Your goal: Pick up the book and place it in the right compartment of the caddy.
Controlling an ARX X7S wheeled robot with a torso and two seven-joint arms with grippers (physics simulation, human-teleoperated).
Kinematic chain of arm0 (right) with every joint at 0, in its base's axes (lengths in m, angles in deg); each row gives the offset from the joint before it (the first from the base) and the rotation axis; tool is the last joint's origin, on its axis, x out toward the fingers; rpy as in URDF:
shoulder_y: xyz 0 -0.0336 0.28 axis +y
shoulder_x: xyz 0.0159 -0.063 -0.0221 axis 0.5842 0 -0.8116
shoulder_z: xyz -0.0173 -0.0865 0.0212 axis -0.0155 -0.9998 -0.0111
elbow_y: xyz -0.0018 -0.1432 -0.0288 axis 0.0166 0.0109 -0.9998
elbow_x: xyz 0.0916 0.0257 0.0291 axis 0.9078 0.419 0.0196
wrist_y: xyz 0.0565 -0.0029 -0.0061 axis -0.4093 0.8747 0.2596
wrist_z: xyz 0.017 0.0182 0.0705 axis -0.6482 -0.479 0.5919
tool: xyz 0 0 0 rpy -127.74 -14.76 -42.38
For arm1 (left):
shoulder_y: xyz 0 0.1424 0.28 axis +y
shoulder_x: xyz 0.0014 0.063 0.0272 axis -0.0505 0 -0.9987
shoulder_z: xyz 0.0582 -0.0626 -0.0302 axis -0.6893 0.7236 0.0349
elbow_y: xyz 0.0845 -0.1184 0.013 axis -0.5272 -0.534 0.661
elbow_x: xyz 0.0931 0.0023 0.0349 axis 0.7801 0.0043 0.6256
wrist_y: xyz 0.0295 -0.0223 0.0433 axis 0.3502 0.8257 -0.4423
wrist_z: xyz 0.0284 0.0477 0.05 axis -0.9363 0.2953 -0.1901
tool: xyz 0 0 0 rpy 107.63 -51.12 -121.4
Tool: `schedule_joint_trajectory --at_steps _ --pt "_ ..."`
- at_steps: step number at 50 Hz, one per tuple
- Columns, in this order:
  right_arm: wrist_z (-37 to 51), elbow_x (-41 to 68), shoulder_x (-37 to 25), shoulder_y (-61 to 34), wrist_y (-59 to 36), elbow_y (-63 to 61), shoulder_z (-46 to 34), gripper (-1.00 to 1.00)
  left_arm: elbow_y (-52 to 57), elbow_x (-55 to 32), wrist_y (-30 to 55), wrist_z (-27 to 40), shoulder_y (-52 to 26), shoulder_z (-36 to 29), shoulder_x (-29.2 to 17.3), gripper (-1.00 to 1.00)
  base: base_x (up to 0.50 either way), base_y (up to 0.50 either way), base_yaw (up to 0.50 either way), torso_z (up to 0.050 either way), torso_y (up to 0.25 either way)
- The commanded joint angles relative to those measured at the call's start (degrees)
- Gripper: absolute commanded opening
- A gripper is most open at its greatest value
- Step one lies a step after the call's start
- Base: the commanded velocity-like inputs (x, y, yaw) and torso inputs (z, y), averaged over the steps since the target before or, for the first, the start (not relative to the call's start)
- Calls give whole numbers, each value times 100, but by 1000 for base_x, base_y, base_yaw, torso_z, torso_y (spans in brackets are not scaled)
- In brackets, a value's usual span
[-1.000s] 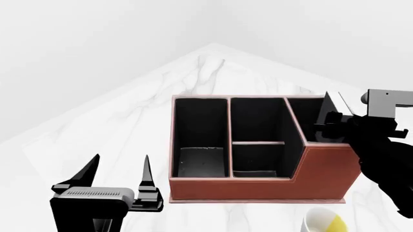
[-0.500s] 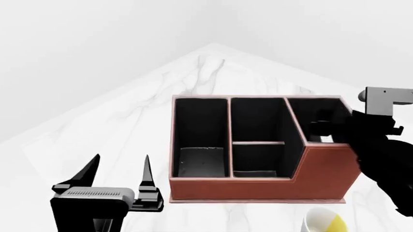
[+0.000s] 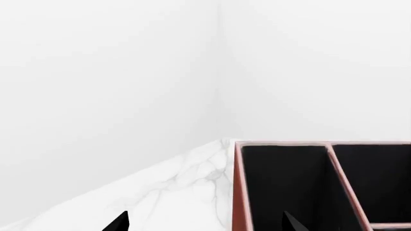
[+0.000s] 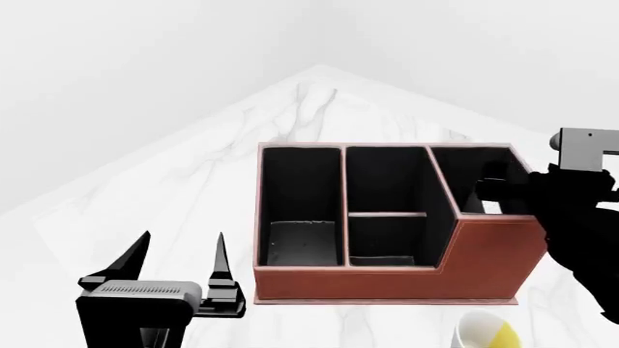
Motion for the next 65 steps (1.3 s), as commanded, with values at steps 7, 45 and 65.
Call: schedule_joint_trajectory --at_steps 7,45,65 --pt "14 -4 -18 12 1 -21 17 100 -13 -6 -17 15 -6 -17 -14 100 0 0 0 0 0" --pt "584 201 -764 702 1150 -2304 1056 100 41 -1 -88 75 14 -11 -71 100 0 0 0 0 0" --pt "1267 476 -1387 2545 2225 -4427 2620 100 373 281 -387 115 113 -17 -189 100 0 0 0 0 0"
